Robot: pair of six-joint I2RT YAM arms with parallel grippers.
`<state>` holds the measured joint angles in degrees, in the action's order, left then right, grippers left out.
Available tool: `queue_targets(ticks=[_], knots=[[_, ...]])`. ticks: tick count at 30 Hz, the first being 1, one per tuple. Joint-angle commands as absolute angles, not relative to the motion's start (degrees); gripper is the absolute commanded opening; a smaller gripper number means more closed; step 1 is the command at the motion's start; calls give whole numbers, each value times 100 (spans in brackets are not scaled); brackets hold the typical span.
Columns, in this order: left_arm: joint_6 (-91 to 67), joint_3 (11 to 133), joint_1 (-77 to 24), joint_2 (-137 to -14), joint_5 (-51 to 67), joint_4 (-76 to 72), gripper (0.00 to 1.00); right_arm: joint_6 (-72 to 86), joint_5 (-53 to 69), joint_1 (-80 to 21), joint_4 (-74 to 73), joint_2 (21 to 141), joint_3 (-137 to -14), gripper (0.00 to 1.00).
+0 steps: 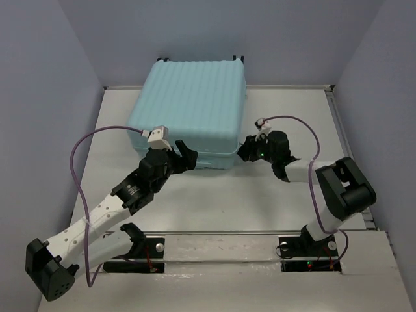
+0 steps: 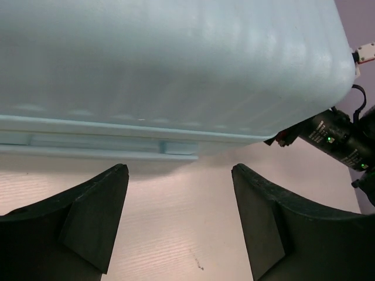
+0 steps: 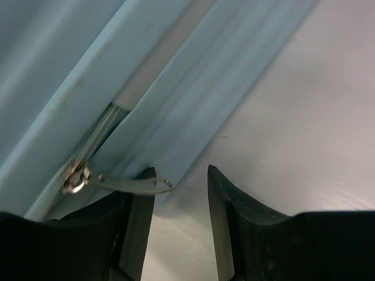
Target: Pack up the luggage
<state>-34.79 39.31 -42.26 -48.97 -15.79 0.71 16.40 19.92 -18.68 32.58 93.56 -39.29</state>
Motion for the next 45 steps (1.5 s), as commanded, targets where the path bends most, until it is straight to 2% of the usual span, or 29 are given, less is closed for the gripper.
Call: queue_targets(ticks=[1, 3, 7, 10, 15, 25, 31, 36, 39, 45], knots=[[-3524, 3727, -4184, -4553, -1898, 219, 83, 1749, 3060, -3374, 4571, 8757, -3394, 47], [-3524, 3718, -4184, -4483, -1907, 255, 83, 1907, 2734, -3375, 4466, 8352, -2911, 47], [-3551, 3762, -4192, -4579, -1741, 229, 83, 1354, 1645, -3279, 2946, 7454, -2892, 49], [-3586, 3753, -4184, -4676, -1661, 123, 83, 1222, 2212, -2831, 3083, 7365, -2699, 52], [-3568, 3691, -4184, -4860, -1503, 35, 84, 1134, 3670, -2830, 3962, 7908, -2865, 62], [-3551, 3683, -4184, -5053, -1389, -219, 84, 976, 3920, -2883, 4210, 8585, -3691, 64], [-3542, 3683, -4184, -5115, -1397, -264, 83, 976, 4166, -2883, 4526, 9087, -4121, 63], [-3542, 3674, -4184, -5159, -1450, -264, 83, 1090, 4333, -2936, 4781, 9404, -4263, 57], [-3525, 3700, -4184, -5220, -1494, -281, 83, 1256, 4377, -2988, 5166, 9544, -4219, 47], [-3472, 3797, -4184, -5317, -1547, -273, 83, 1616, 4429, -2988, 6089, 9852, -4140, 40]])
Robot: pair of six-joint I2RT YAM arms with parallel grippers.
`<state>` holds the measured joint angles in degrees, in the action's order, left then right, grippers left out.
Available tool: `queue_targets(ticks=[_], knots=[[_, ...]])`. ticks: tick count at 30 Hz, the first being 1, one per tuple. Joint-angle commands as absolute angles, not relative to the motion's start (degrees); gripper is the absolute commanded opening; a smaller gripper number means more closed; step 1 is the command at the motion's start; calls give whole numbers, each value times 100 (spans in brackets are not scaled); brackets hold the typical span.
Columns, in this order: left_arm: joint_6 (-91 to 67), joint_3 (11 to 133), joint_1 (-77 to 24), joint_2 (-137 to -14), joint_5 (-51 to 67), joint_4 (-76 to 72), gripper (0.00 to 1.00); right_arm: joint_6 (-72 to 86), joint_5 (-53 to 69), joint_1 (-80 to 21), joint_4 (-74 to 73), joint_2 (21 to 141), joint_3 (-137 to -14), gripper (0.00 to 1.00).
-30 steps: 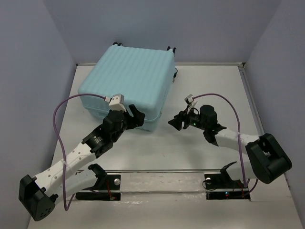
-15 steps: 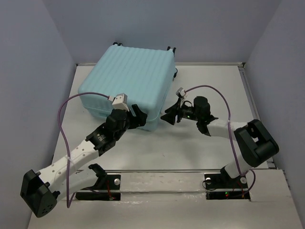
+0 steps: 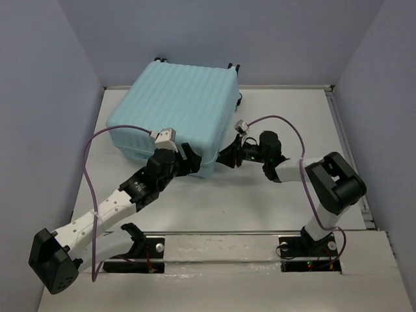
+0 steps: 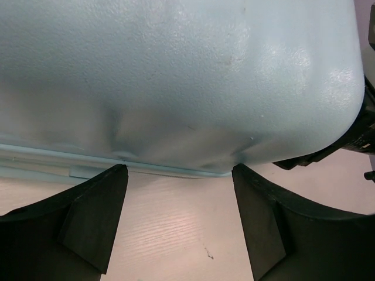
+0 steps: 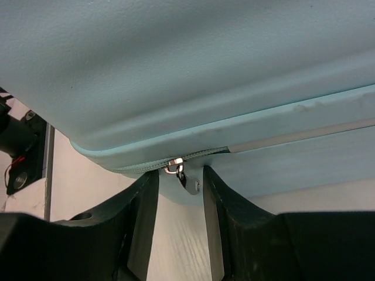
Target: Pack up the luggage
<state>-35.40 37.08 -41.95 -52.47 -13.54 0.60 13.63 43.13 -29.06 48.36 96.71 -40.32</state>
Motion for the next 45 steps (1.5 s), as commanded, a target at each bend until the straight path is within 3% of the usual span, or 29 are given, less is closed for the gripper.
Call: queue_targets(ticks=[1, 10, 14, 18, 23, 28, 32, 37, 42, 45], knots=[[-3472, 3806, -4184, -5317, -1564, -255, 83, 1669, 4447, -2988, 6213, 9905, -4140, 38], [-3472, 3876, -4175, -5387, -1661, -229, 83, 2223, 4395, -2988, 7223, 10107, -3930, 7], [-3323, 4034, -4175, -5589, -1836, -403, 83, 2382, 4246, -3058, 7129, 9871, -3675, 7], [-3120, 4613, -4131, -6116, -1977, -501, 82, 1873, 3649, -3654, 5875, 9046, -3104, 7], [-3015, 5308, -4105, -6846, -1856, -746, 82, 1512, 2252, -5680, 4054, 7973, -2663, 7], [-3164, 5905, -4113, -7391, -1284, -862, 80, 2159, 900, -6750, 3971, 8559, -3338, 7], [-3147, 5897, -4148, -6736, -1107, -330, 81, 2846, -435, -6750, 4649, 9000, -3638, 7], [-2796, 6458, -4026, -5680, -1879, 928, 95, 3110, -861, -6619, 4641, 8781, -3349, 7], [-2347, 7469, -1885, -5598, -1794, 2284, 99, 3217, -870, -6495, 4570, 8587, -3103, 7], [-2241, 7883, 0, -6203, -585, 2417, 99, 3226, -827, -6495, 4466, 8560, -3076, 7]])
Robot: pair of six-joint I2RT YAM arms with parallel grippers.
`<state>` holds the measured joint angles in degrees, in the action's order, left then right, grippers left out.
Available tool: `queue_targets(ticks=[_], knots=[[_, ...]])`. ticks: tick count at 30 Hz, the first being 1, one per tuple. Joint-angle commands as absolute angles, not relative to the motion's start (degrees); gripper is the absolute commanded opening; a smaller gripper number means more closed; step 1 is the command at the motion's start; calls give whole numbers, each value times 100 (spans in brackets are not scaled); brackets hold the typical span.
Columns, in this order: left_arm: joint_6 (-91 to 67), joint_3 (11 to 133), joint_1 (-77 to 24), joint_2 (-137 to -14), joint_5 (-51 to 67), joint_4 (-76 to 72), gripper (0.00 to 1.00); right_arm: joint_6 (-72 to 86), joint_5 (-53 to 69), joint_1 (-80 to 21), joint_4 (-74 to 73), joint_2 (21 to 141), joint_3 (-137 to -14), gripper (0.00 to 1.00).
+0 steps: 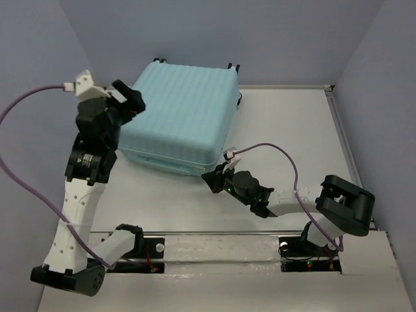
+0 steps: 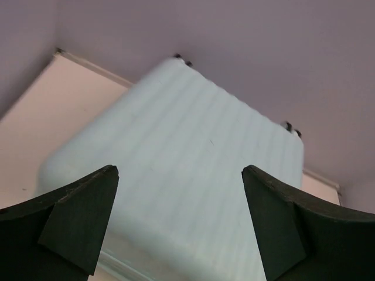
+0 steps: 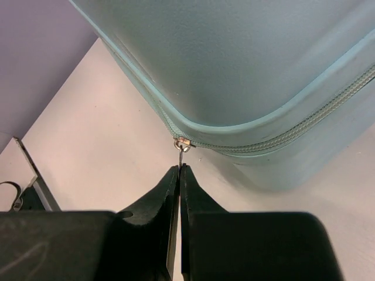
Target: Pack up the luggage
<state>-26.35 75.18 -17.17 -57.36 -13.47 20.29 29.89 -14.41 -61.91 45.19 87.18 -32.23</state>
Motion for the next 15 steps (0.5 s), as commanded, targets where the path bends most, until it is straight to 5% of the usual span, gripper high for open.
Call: queue_targets(ticks=[1, 5, 8, 15], knots=[[-2259, 7919, 383, -6301, -589, 2365, 99, 3226, -809, -6495, 4456, 8569, -3094, 7], [-2355, 8138, 1545, -7117, -282, 2443, 99, 3138, -686, -6495, 4447, 8596, -3120, 7], [-2776, 8042, 2117, -7689, 1004, 2120, 99, 3033, -624, -6442, 4342, 8552, -3190, 7], [-3023, 7736, 2399, -8990, 1731, 1741, 94, 2848, -685, -6442, 4009, 8569, -3401, 7]])
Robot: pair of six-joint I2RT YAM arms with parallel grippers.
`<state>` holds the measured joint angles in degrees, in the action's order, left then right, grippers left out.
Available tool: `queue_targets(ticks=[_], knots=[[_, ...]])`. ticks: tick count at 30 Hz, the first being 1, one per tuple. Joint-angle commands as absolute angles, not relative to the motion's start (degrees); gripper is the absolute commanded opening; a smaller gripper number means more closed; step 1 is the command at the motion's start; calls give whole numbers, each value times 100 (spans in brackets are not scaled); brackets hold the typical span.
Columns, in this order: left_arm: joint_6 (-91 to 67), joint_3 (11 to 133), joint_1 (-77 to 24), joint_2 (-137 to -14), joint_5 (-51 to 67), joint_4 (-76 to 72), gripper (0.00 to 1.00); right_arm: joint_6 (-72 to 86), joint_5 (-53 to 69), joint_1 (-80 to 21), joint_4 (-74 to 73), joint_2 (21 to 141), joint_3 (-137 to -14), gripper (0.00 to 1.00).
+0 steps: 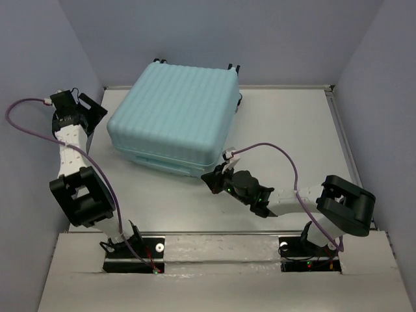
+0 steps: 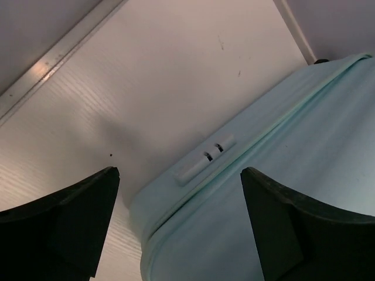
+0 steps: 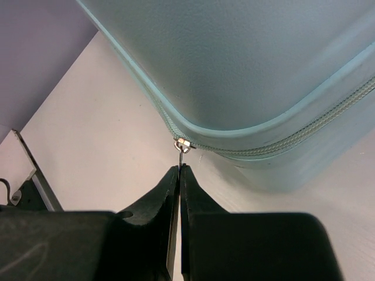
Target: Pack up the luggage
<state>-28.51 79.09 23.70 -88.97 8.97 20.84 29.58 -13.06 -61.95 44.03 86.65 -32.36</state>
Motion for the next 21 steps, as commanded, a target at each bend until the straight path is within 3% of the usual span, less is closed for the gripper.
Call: queue_targets(ticks=[1, 4, 6, 9, 17, 21], knots=[[-3102, 7578, 2382, -9035, 1792, 1505, 92, 2839, -729, -6442, 3964, 8561, -3419, 7], [-3418, 6840, 2259, -9132, 2109, 1126, 81, 2839, -870, -6442, 3824, 8543, -3463, 7], [-3498, 6488, 1865, -9202, 2241, 826, 71, 2830, -984, -6442, 3666, 8543, -3568, 7], [-3612, 6197, 1006, -9106, 2197, 546, 63, 2795, -1116, -6442, 3472, 8456, -3717, 7], [-5087, 3808, -1061, -7358, 2048, -1201, 58, 2575, -1529, -6276, 2137, 7647, -4087, 7], [-5914, 2856, -2002, -6478, 1601, -1670, 57, 2558, -741, -6336, 2048, 7997, -4359, 7]])
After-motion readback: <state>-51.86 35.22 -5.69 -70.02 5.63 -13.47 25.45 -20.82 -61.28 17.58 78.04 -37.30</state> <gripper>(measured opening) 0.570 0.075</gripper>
